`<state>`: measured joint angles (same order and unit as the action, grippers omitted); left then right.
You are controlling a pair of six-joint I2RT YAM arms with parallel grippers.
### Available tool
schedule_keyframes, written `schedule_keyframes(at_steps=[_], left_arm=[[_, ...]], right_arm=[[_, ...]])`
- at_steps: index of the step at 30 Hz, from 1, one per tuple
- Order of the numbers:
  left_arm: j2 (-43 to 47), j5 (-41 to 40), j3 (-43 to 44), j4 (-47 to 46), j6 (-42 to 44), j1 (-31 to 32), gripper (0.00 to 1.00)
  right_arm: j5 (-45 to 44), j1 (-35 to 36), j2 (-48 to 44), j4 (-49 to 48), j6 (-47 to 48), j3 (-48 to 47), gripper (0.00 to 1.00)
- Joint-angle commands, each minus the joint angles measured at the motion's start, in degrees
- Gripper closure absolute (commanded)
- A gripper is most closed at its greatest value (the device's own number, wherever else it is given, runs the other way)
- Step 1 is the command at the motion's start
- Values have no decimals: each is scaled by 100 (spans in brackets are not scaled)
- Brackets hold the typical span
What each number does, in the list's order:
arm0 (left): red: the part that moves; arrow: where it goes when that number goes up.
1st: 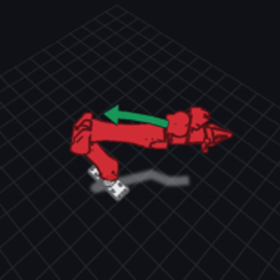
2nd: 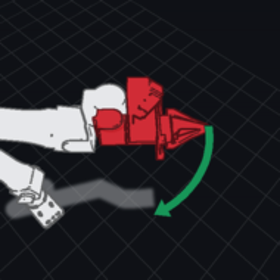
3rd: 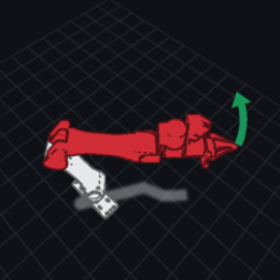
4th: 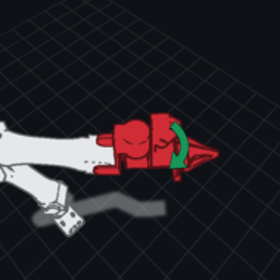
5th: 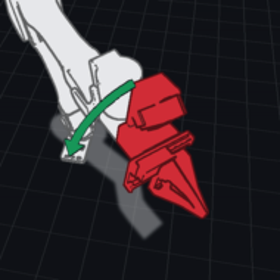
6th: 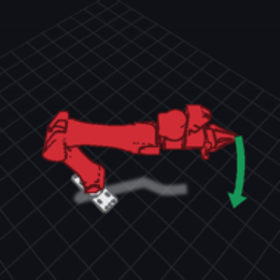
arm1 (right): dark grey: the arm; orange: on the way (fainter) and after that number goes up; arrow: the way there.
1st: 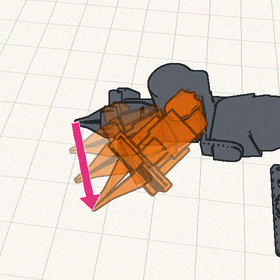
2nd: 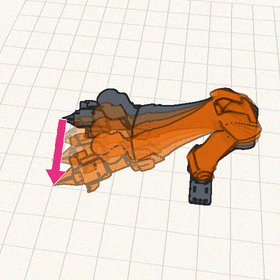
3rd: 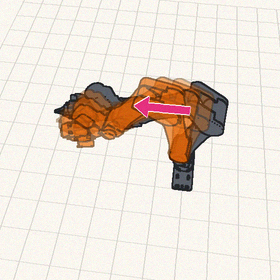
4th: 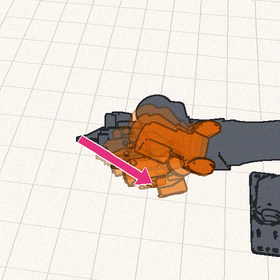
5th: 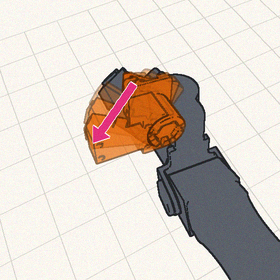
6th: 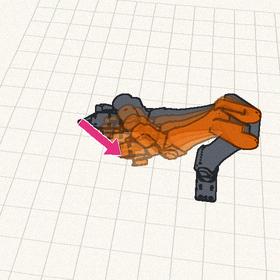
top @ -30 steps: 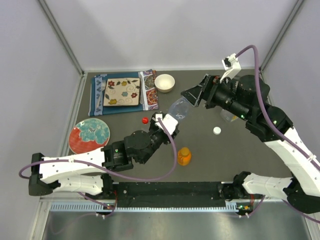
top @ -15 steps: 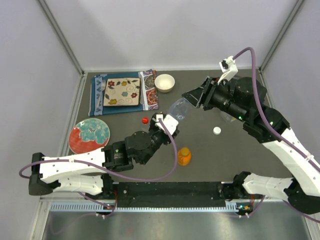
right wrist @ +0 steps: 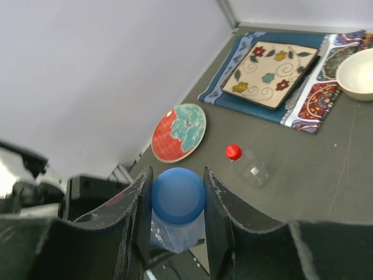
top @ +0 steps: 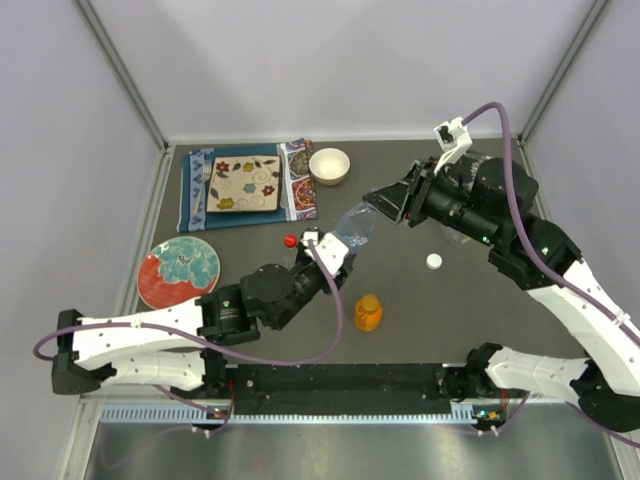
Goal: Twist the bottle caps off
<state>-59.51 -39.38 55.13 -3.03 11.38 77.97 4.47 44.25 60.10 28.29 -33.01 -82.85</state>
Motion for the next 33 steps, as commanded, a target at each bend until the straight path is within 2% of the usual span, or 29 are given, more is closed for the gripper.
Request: schedule_keyframes(at_steps=[1, 2, 4, 5, 9, 19, 24, 33], left_arm=[[887, 1973, -213, -383, -644, -255, 58], [1010, 3196, -248, -357, -993, -544, 58], [1257, 4440, -240, -287, -1425, -905, 57], [1292, 5439, -214, -269, -1837, -1298, 56], [1319, 6930, 14, -199, -2359, -1794, 56], [906, 8664, 349, -163, -2851, -2023, 55], [765, 8947, 367, -295, -3027, -2155, 54], [686, 9175, 270, -260, -3062, -2480, 54]], right_arm=[[948, 40, -156, -96, 1120, -266, 100], [1438, 40, -165, -96, 1452, -354, 100], [1854, 31, -244, -96, 1727, -399, 100], [2247, 31, -287, -113, 1989, -399, 100], [3120, 40, -463, -245, 2413, -311, 100], [5141, 40, -595, -290, 2835, -258, 100], [5915, 31, -657, -254, 2871, -363, 100], [5846, 22, -929, -237, 2985, -636, 100]])
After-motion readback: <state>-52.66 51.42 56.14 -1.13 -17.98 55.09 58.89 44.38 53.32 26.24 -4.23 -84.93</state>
